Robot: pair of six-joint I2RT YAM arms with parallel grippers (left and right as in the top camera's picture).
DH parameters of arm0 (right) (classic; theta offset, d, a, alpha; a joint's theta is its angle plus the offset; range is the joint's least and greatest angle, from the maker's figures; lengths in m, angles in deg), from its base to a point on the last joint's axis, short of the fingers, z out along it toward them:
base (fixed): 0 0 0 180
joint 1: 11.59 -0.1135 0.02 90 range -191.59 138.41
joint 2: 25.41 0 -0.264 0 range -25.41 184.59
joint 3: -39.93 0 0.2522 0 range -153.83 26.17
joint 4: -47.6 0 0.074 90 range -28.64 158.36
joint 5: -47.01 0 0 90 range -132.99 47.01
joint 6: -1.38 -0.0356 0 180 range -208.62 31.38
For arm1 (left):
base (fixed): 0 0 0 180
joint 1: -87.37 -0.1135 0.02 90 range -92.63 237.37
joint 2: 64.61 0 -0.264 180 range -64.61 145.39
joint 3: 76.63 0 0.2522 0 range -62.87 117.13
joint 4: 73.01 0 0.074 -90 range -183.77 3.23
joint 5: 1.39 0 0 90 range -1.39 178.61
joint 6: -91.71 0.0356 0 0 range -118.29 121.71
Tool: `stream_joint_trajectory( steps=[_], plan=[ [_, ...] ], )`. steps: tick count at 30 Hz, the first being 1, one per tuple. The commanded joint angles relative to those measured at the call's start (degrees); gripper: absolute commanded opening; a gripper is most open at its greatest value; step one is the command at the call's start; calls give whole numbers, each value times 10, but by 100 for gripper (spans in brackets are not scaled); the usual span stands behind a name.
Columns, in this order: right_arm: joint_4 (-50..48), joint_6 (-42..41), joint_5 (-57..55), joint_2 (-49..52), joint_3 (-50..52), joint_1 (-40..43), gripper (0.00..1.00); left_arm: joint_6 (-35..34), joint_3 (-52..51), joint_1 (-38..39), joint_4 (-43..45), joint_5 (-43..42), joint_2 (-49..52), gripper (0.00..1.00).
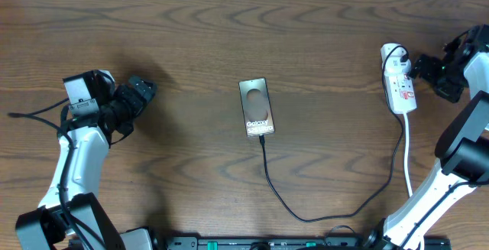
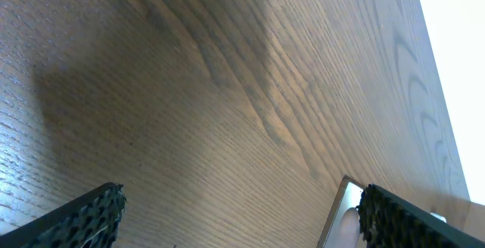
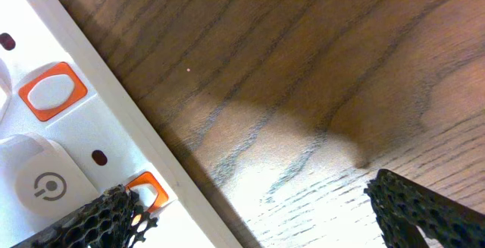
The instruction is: Plug charger to phone and switch on socket
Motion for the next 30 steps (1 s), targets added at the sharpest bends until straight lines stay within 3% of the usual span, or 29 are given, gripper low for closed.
stream_joint_trajectory(
  steps=[1,12,22,30],
  plan=[
    [14,5,16,18,17,-28,99,8,3,-2,-1,6,1,98],
    [40,3,56,38,18,-28,99,8,3,-2,-1,6,1,98],
    [59,3,-7,37,15,-26,99,8,3,-2,-1,6,1,98],
    [183,64,-46,-9,-71,-17,99,8,3,-2,-1,6,1,98]
  ],
)
